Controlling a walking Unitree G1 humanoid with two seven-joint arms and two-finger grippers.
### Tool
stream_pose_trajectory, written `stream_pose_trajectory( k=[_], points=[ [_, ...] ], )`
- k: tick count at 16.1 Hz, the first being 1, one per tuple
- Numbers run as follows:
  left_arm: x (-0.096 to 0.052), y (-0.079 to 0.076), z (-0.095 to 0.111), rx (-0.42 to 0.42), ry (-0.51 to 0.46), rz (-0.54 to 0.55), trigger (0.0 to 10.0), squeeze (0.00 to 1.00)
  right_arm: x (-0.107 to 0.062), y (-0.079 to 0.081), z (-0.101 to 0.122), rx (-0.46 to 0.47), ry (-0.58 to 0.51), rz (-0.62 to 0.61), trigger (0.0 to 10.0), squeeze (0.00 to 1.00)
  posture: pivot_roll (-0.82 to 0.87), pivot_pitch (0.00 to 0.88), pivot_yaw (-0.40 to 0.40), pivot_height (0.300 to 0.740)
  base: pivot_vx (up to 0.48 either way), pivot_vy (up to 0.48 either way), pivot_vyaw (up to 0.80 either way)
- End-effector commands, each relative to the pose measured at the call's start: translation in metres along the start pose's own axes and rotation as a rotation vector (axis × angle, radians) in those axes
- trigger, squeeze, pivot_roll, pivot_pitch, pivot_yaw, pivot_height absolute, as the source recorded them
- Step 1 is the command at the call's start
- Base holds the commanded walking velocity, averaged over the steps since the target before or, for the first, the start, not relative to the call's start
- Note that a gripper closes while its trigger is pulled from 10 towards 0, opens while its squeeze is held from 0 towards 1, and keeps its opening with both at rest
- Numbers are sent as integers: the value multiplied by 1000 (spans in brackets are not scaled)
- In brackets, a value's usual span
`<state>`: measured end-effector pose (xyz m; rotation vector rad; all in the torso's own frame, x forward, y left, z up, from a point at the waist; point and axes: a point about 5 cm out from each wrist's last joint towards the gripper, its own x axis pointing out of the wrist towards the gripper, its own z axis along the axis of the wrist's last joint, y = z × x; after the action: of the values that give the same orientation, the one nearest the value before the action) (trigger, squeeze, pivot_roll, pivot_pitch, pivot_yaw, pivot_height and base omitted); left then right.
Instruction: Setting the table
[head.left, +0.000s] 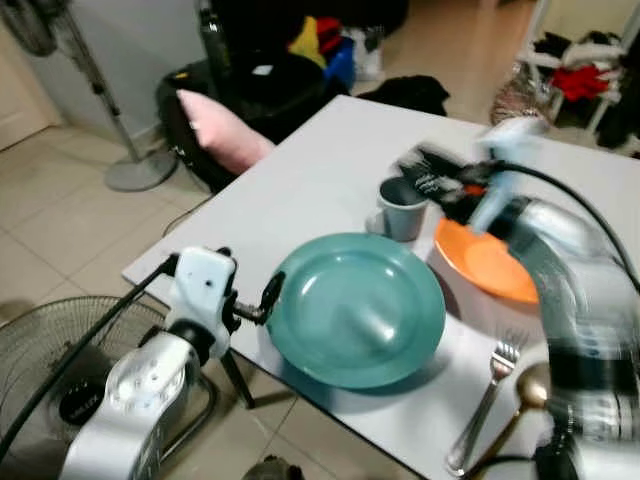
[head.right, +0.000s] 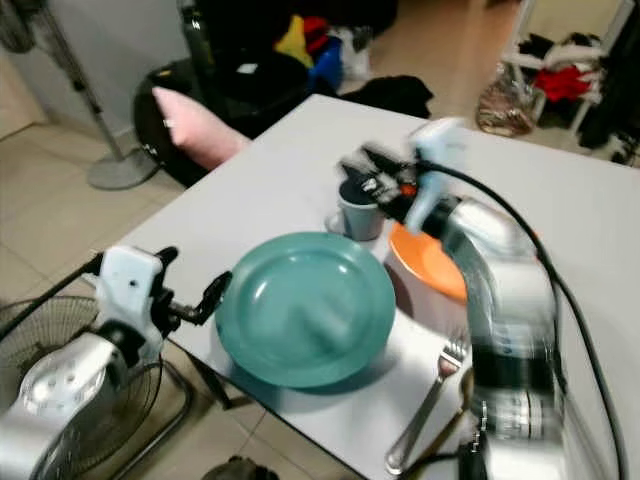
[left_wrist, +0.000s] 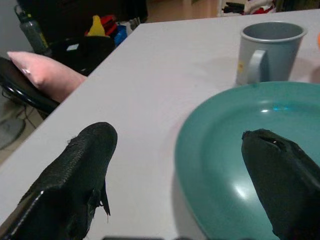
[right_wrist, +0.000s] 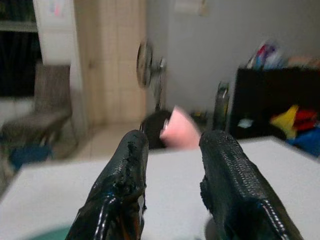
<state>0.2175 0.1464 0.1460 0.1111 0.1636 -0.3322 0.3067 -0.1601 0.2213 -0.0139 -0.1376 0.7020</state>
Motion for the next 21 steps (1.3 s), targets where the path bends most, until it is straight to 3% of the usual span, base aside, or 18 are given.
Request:
stream_pose_trajectory(
  k=[1, 2, 5, 6, 7, 13, 21],
  points=[
    [-1, -1, 6, -10, -28, 13, 10000, 0, -6, 2, 7, 13, -31, -57, 10000, 0, -107, 0, 111, 740, 0, 0, 0],
    [-4, -3, 11, -28, -71, 47, 10000, 996, -17, 11, 12, 0, -59, -102, 10000, 0, -111, 0, 109, 740, 0, 0, 0],
    [-6, -2, 17, -23, -119, 100, 10000, 1000, -33, 30, 17, -37, -83, -160, 10000, 710, -111, 0, 106, 740, 0, 0, 0],
    [-6, -2, 19, -22, -132, 106, 10000, 1000, -34, 31, 19, -46, -89, -166, 10000, 710, -111, 0, 106, 740, 0, 0, 0],
    [-7, -1, 20, -32, -137, 107, 10000, 1000, -36, 33, 20, -36, -87, -165, 10000, 1000, -109, 0, 104, 740, 0, 0, 0],
    [-22, -5, 24, -71, -183, 180, 10000, 1000, -43, 58, 19, 9, -64, -198, 10000, 1000, -101, 0, 86, 740, 0, 0, 0],
    [-28, 1, 23, -57, -172, 243, 10000, 1000, -50, 68, 14, 63, -38, -245, 10000, 1000, -100, 0, 88, 740, 0, -270, 0]
  ],
)
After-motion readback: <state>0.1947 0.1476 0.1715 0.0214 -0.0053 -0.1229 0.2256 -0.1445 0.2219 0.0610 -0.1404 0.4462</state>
